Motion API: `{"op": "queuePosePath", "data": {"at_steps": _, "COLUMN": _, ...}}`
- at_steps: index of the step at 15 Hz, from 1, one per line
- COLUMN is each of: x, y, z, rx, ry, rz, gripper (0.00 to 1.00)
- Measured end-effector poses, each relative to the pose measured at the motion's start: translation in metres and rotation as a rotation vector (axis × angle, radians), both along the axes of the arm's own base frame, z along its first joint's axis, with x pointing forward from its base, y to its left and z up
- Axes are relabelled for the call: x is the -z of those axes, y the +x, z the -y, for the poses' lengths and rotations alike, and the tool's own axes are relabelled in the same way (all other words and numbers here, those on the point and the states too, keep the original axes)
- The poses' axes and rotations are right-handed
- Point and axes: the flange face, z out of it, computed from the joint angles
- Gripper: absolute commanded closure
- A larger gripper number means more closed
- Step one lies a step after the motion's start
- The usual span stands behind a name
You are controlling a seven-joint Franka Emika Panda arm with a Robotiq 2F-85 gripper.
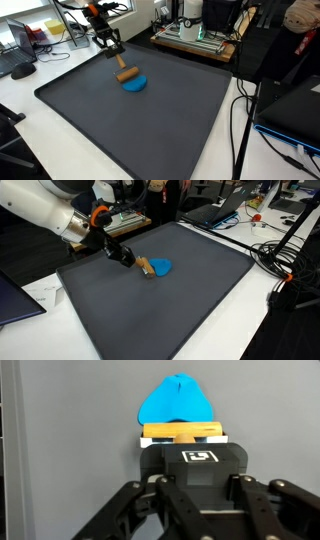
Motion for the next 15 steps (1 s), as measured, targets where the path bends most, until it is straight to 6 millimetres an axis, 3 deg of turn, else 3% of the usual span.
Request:
{"op": "queuePosePath", "data": {"at_steps": 7, "x": -0.001, "y": -0.005, "z": 0.012, "rx": 0.008, "ry": 0.041, "rz": -0.025, "gripper": 0.78}}
{"op": "queuePosePath", "data": {"at_steps": 15, "x": -0.010, "y": -0.019, "z": 0.056, "rx": -0.012, "ry": 0.221, "rz": -0.059, "gripper": 0.78}}
